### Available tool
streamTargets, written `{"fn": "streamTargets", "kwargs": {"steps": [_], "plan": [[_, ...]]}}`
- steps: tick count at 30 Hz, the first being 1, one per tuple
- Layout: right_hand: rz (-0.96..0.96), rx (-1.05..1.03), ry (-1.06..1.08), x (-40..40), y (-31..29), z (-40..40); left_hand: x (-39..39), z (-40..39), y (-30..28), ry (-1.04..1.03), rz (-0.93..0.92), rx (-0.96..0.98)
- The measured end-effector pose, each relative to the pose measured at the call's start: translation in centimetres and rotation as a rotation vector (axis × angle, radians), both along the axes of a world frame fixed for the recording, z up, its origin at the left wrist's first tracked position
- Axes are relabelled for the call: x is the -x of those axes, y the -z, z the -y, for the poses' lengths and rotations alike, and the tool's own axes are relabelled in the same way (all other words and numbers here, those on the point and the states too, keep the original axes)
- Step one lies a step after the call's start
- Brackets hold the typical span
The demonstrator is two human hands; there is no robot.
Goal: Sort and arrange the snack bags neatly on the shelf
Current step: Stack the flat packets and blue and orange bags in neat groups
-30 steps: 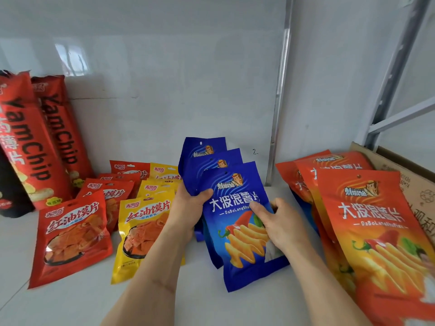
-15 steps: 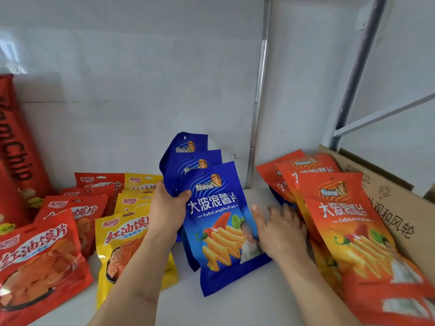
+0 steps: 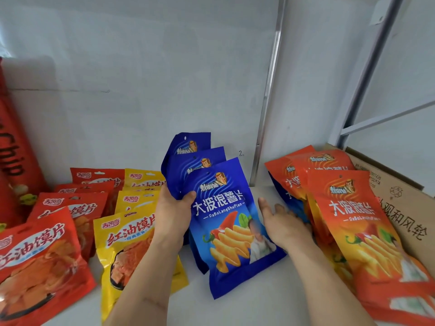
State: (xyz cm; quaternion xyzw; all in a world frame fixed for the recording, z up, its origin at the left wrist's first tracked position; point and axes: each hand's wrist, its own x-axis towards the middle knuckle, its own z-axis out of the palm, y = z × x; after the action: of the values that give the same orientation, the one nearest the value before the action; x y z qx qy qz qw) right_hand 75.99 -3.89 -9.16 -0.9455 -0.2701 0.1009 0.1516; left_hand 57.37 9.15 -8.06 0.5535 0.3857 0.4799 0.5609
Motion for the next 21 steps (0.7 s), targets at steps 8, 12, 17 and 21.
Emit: {"fn": "streamTargets", "kwargs": {"steps": [8, 12, 17, 21], "plan": [[0.087, -0.055, -0.023, 0.0, -1.3, 0.4, 0.2, 0.3, -0.2, 0.006, -0.004, 0.004], [0.016, 0.036, -0.021, -1.2, -1.7, -0.8, 0.3, 0.4, -0.3, 0.012, -0.013, 0.001], [-0.100, 0.126, -0.028, -1.9, -1.9, -1.9, 0.4, 0.0, -0.2, 0.004, -0.031, -0.002], [-0.163, 0.038, -0.079, -1.3, -2.9, -1.2, 0.5, -0.2, -0.3, -0.005, -0.030, -0.004]]}}
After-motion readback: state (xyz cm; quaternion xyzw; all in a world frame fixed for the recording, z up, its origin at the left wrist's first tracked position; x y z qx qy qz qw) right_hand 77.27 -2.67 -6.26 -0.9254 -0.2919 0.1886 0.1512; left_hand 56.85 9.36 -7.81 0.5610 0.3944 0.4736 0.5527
